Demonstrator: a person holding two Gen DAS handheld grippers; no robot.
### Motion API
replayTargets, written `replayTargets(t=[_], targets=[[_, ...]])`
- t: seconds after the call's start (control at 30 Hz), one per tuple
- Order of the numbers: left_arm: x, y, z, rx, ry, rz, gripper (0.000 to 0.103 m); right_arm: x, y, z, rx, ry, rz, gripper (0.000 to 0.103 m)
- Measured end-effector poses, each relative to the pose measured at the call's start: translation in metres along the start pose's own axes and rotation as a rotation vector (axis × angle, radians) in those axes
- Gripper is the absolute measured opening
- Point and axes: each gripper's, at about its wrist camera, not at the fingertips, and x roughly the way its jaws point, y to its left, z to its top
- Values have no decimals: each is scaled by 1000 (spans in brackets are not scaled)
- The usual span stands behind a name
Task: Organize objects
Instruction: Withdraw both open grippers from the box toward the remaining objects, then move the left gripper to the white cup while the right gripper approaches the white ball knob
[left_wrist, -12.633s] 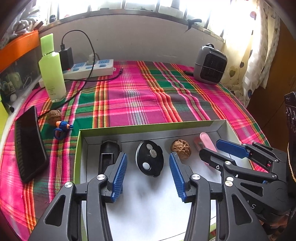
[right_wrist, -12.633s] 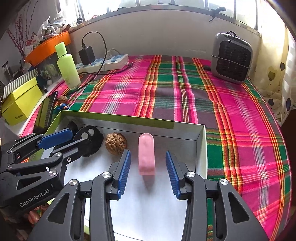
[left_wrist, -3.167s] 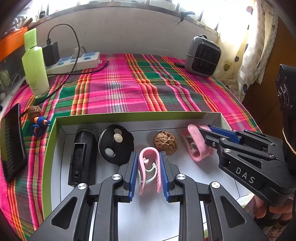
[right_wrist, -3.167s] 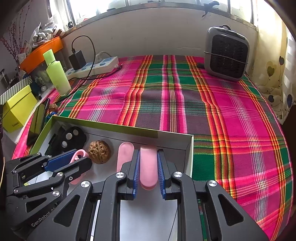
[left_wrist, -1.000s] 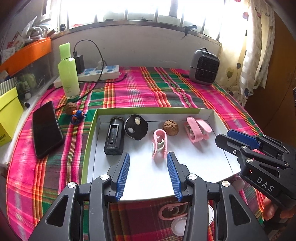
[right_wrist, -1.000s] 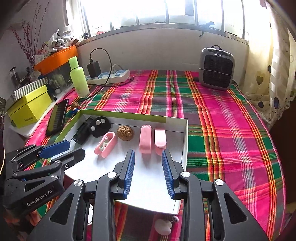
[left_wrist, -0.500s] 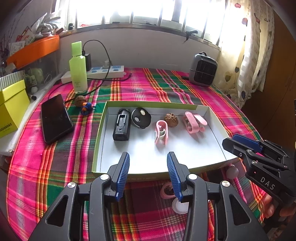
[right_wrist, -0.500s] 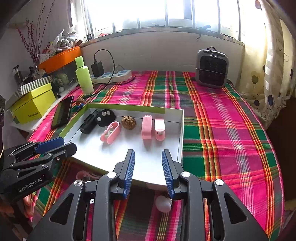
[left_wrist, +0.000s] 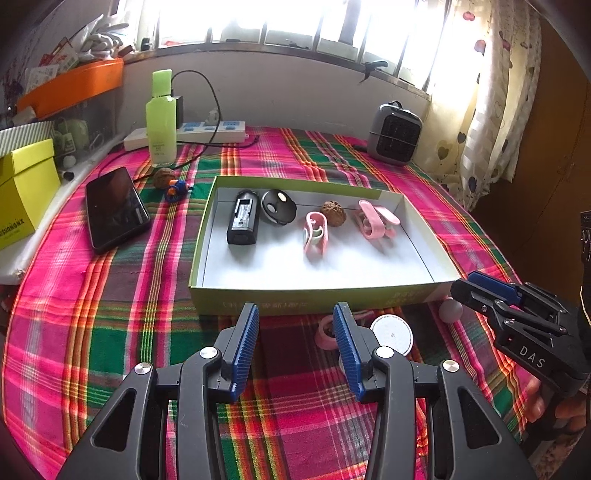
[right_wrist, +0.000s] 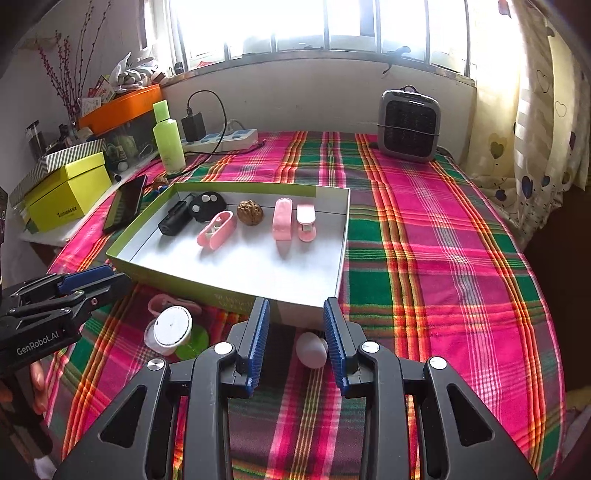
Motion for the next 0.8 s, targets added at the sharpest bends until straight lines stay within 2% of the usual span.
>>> replayTargets(t=[0.37, 0.4, 0.43, 0.47, 0.8], targets=[[5, -8, -16, 4, 40, -60, 41, 3, -8, -18, 44, 40, 14, 32], [5, -9, -17, 8, 45, -68, 41, 4, -8, -19, 46, 46, 15, 37], [5, -10, -18, 10, 50, -72, 41, 6, -9, -20, 47, 53, 14, 46], [6, -12, -19, 15, 53, -76, 41, 7, -10, -21, 48, 56, 15, 48], [11, -17, -24, 19, 77, -108, 45, 19, -13, -23, 46, 90, -19, 48]])
